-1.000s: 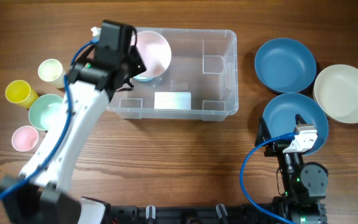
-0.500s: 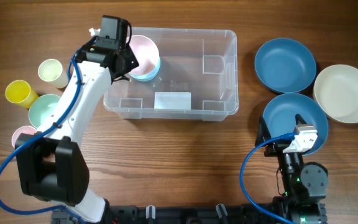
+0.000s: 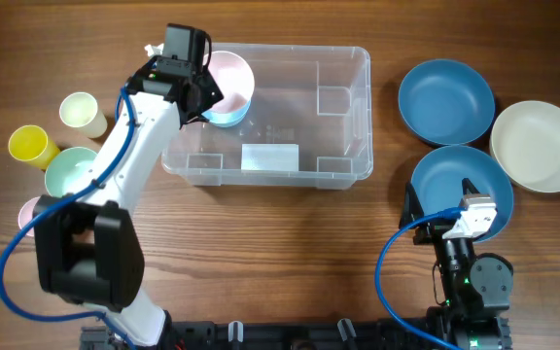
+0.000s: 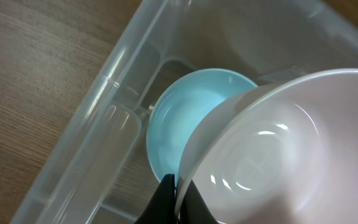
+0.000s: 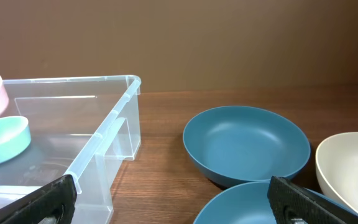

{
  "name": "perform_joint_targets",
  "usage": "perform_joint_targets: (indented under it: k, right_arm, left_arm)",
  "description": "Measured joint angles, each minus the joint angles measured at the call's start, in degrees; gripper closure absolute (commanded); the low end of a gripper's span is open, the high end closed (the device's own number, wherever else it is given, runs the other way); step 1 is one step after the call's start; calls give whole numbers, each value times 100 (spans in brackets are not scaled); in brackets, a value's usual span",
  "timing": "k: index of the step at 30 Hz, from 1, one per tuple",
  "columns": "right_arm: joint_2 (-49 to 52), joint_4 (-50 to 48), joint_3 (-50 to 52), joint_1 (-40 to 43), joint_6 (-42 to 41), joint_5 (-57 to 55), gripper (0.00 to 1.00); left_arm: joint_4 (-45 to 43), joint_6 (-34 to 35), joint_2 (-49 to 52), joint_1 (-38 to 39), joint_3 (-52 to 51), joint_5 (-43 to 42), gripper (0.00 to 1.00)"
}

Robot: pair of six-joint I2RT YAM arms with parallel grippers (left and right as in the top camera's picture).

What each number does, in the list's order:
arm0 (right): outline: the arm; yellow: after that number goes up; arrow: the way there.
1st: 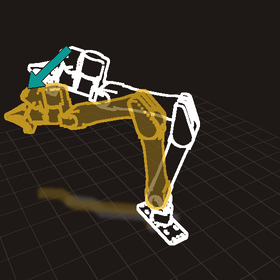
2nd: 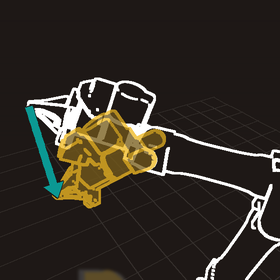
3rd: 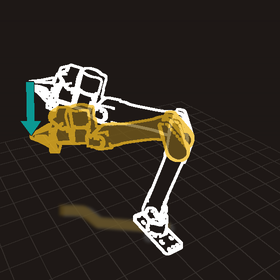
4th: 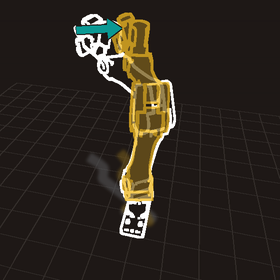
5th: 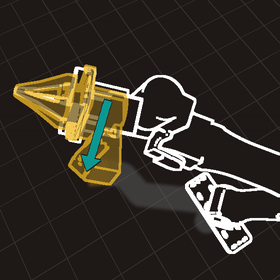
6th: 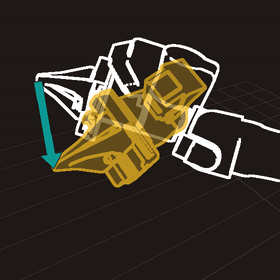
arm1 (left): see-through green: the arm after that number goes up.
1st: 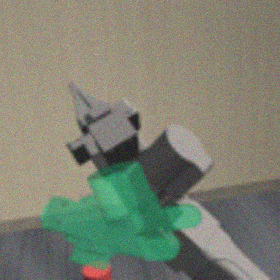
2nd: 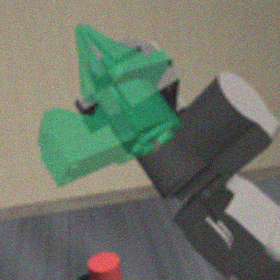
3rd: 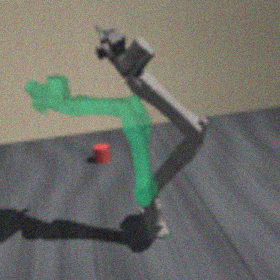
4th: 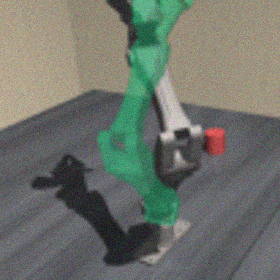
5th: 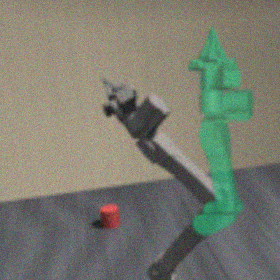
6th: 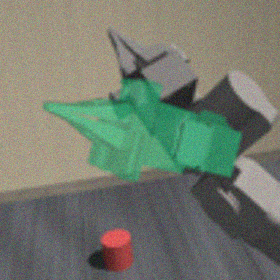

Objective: Pack container
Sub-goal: 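Carry the pink bowl over the bin and set it on the blue bowl, then release the pink bowl and move left gripper to the mint bowl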

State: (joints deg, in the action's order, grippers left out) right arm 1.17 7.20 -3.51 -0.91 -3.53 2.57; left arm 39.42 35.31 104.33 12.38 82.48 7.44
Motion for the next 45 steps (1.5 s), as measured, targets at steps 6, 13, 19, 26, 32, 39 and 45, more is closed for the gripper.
perform_joint_targets:
  k: [6,13,19,26,32,39,45]
  right_arm:
    - [0,0,0,0,2,0,0]
    - [0,0,0,0,0,0,0]
    - [0,0,0,0,2,0,0]
    - [4,2,0,0,2,0,0]
    - [4,0,0,0,0,0,0]
    - [4,0,0,0,0,0,0]
    - [4,0,0,0,2,0,0]
  left_arm:
    - [-105,83,122,0,0,-2,91]
    - [-190,144,122,0,0,-2,28]
    - [26,146,61,0,133,-4,44]
    - [2203,568,-1617,-35,424,649,28]
    - [3884,643,-2446,-553,485,1248,18]
    - [3991,-369,-2426,-1488,415,1375,18]
    - [3974,-1189,-2332,-2002,415,1318,4]
